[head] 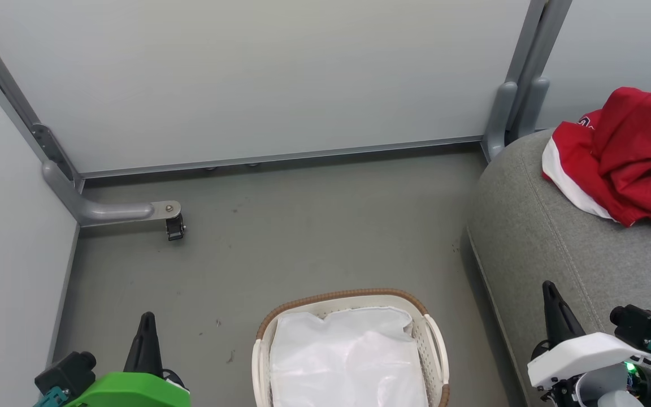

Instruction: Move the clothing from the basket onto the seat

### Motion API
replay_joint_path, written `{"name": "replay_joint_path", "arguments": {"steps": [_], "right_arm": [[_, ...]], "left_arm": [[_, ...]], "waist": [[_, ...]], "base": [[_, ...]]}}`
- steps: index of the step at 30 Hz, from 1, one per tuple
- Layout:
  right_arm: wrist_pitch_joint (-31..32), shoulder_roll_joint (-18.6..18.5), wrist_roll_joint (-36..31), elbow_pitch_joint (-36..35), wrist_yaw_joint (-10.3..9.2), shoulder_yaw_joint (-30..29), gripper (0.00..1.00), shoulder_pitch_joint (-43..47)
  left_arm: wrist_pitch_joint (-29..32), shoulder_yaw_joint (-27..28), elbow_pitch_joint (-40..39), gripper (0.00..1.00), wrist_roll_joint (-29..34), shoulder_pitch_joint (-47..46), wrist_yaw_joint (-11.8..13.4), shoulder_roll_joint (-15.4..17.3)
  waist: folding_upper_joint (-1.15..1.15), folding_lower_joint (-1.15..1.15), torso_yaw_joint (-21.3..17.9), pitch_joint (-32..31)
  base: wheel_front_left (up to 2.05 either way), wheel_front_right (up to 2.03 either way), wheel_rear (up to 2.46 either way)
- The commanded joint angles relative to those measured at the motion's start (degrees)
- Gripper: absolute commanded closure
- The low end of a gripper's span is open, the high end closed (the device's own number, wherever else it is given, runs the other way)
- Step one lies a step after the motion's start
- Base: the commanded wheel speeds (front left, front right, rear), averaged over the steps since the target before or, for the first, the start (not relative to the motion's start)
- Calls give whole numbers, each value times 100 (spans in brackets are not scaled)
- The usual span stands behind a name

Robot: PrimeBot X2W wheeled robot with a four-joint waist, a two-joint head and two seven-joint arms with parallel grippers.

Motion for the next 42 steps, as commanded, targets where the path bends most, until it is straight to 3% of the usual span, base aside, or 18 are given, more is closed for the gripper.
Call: {"name": "replay_joint_path", "arguments": {"steps": [1, 17, 42], "right_arm": [[53, -36, 244, -111, -1, -30, 100, -132], [411, -48, 1678, -184, -3, -120, 100, -185], [844, -62, 3385, -262, -4, -227, 100, -243]], "left_arm": [[44, 58, -116, 100, -219, -182, -35, 11], [409, 242, -238, 100, -1482, -294, -60, 13], [852, 461, -380, 100, -2980, -423, -90, 15]], "waist": [[0, 0, -4, 0], [0, 0, -52, -1], [0, 0, -123, -2]], "base": [[0, 0, 0], [0, 0, 0], [0, 0, 0]]}}
